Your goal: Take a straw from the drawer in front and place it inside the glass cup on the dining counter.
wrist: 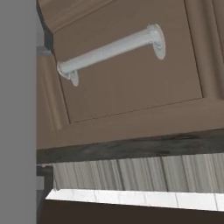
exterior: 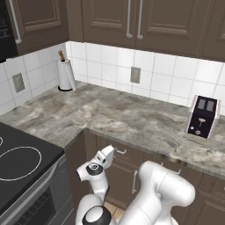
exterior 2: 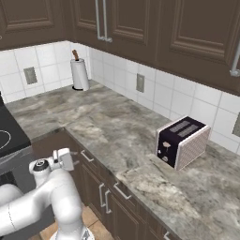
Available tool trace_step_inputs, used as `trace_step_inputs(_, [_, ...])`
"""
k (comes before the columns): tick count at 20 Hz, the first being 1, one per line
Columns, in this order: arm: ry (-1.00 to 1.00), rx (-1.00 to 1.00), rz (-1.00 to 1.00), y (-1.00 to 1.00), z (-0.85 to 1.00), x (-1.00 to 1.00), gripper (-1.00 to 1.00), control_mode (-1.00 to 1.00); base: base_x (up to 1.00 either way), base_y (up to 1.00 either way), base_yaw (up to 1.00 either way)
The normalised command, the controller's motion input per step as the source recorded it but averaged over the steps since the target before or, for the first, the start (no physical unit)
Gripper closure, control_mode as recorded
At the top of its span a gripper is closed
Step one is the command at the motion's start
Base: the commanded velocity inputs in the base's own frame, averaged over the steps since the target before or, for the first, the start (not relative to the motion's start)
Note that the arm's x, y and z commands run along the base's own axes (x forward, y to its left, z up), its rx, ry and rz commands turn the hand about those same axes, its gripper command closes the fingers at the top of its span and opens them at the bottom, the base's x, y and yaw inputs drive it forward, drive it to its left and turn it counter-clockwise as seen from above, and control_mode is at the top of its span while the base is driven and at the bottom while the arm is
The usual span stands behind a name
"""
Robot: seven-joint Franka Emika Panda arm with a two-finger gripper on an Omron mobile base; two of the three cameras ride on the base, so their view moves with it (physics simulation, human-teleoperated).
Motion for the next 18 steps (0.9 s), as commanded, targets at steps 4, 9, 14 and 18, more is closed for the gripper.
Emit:
trace_step_inputs(4, [0.00, -0.01, 0.00, -0.01, -0.32, 0.24, -1.00, -1.00, 0.00, 0.00, 0.00])
trace_step_inputs(9, [0.00, -0.01, 0.00, -0.07, -0.32, 0.26, -1.00, -1.00, 0.00, 0.00, 0.00])
trace_step_inputs(14, [0.00, -0.02, 0.01, 0.00, -0.29, 0.32, -1.00, -1.00, 0.00, 0.00, 0.00])
trace_step_inputs(18, [0.00, -0.02, 0.01, 0.00, -0.28, 0.34, -1.00, -1.00, 0.00, 0.00, 0.00])
